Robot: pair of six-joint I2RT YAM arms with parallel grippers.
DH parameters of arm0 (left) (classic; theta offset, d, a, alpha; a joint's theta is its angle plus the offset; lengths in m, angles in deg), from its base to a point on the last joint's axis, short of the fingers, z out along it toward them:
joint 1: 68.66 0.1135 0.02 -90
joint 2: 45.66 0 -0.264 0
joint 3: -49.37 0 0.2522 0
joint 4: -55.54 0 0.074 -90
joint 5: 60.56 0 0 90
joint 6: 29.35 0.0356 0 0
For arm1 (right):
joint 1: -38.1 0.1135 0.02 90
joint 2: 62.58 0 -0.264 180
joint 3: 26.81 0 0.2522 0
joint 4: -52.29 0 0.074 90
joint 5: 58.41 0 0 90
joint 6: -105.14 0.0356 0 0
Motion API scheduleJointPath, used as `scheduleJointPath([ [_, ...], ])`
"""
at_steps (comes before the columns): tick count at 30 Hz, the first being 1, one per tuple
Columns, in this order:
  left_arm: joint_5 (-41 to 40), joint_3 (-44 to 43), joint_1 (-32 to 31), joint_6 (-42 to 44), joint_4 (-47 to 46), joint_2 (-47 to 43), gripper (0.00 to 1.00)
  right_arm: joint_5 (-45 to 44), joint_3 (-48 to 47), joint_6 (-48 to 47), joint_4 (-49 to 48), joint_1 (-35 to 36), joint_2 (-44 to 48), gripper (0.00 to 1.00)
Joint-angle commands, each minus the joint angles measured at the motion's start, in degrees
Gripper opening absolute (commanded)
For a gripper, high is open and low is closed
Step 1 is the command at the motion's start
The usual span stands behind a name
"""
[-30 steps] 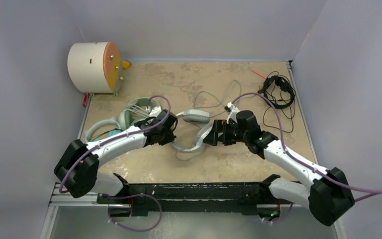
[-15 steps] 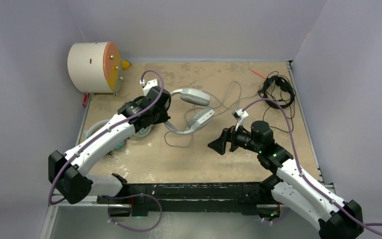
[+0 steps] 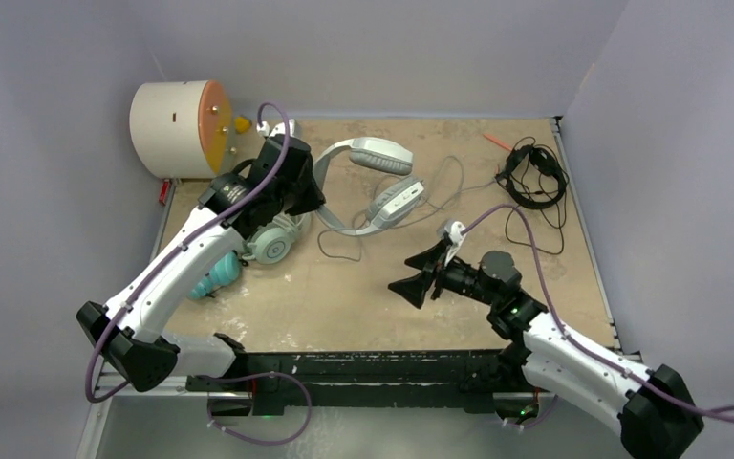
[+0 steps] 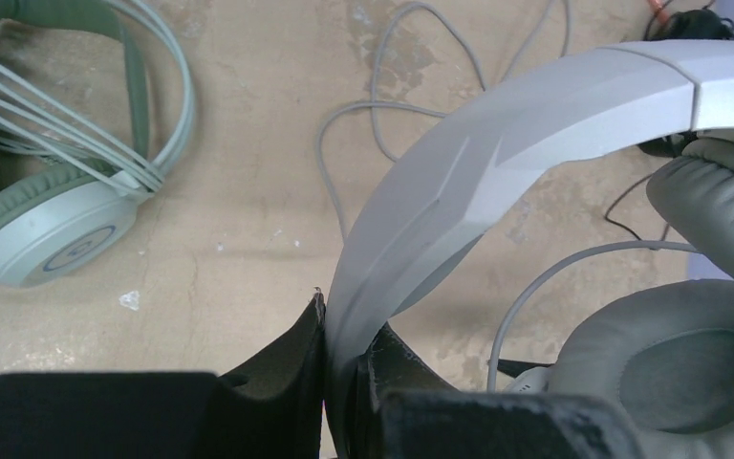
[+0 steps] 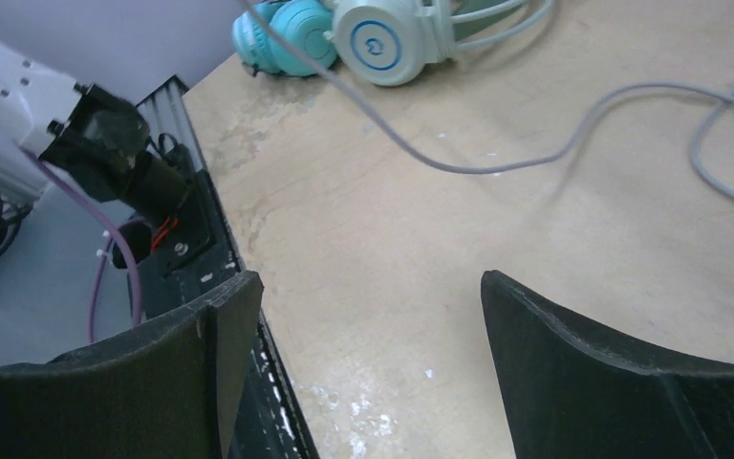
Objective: Wrap the headphones
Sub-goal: Pick up the headphones from the center of the board, then wrap the headphones cable around the headphones.
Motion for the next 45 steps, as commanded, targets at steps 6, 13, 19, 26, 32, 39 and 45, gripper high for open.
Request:
scheduleJointPath([
  [6,15.0,-5.1,4.5,-3.3,-3.1,-0.1,0.0,-22.0,1.4,-20.7,-29.4,18.8,-14.2,0.87],
  [13,16.9,-7.5,4.6,-3.4,-0.8,-0.1,0.0,-24.5,-4.6,-30.4,-47.2,20.4,-31.1,0.83],
  [19,16.6,-7.9,4.7,-3.1,0.2,-1.0,0.0,-25.5,-11.0,-33.6,-56.9,22.1,-44.3,0.75],
  [26,15.4,-8.3,6.2,-2.5,0.6,-1.1,0.0,-28.9,-11.0,-32.4,-61.8,26.3,-47.8,0.32],
  [32,12.0,-11.2,9.0,-0.8,-0.1,1.5,0.0,-28.1,-6.5,-25.3,-51.0,28.0,-35.9,0.01],
  [39,4.0,-7.7,9.7,0.2,-0.8,2.9,0.0,-31.9,-11.4,-21.6,-11.9,28.0,-14.9,0.0],
  [45,1.6,1.9,9.7,3.1,-8.7,-0.5,0.0,-35.5,-16.8,-18.4,4.6,27.8,-6.9,0.0],
])
